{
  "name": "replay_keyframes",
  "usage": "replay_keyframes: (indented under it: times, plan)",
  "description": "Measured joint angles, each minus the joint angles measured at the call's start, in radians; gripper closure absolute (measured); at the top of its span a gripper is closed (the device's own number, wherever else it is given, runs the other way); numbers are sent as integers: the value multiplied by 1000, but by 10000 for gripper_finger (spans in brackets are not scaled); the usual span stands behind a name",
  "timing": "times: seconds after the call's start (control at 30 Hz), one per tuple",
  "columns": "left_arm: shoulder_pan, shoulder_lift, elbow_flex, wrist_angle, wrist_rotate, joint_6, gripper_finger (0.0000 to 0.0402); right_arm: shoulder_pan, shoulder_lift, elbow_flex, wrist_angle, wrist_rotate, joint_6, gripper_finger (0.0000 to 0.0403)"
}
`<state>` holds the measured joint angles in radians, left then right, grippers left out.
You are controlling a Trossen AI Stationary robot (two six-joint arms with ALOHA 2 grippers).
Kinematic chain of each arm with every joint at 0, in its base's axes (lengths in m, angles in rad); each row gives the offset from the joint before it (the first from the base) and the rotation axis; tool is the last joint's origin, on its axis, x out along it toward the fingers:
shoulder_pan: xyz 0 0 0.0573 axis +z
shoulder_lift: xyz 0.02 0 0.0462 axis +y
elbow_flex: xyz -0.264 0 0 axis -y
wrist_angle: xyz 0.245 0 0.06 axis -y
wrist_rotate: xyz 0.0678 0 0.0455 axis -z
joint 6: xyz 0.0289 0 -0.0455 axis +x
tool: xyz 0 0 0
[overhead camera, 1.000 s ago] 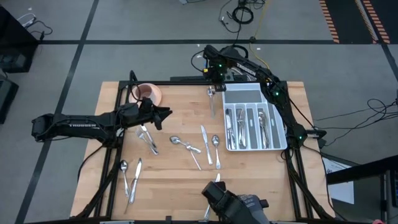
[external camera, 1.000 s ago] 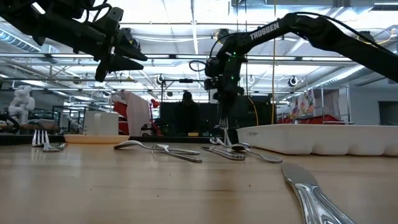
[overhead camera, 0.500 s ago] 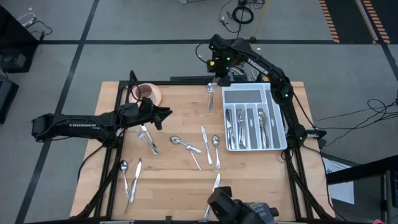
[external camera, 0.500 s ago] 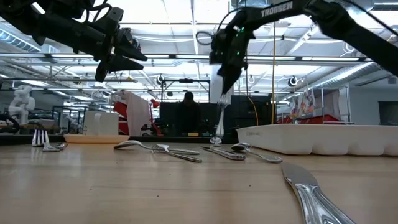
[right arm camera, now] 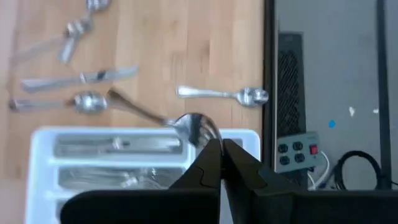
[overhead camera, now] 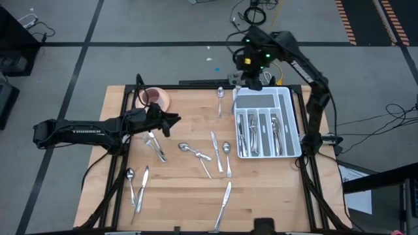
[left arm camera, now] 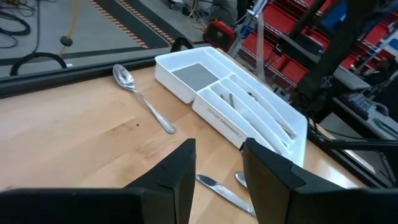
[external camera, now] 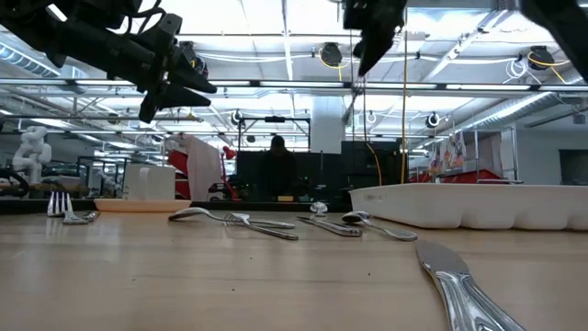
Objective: Sort silverware
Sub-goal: Put the silver fork into the silverware rack
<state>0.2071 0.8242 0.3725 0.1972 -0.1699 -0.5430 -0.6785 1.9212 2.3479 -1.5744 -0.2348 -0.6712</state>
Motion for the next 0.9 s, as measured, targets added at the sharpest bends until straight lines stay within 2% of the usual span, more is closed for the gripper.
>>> replay_keyframes:
  times: [0.27,0.53,0.7,0.9]
  plan:
    - [0,0,0,2,40,-1,268,0,-122,-108,5,-60,141,402]
    - [-1,0,0,2,69,-2,268,0,-254,-460,3,-21,137,403]
    - [-2,0,0,2,69,-2,268,-1,-364,-713,2,-7,62,403]
    - [-2,0,0,2,64,-2,268,0,-404,-875,4,-33,8,403]
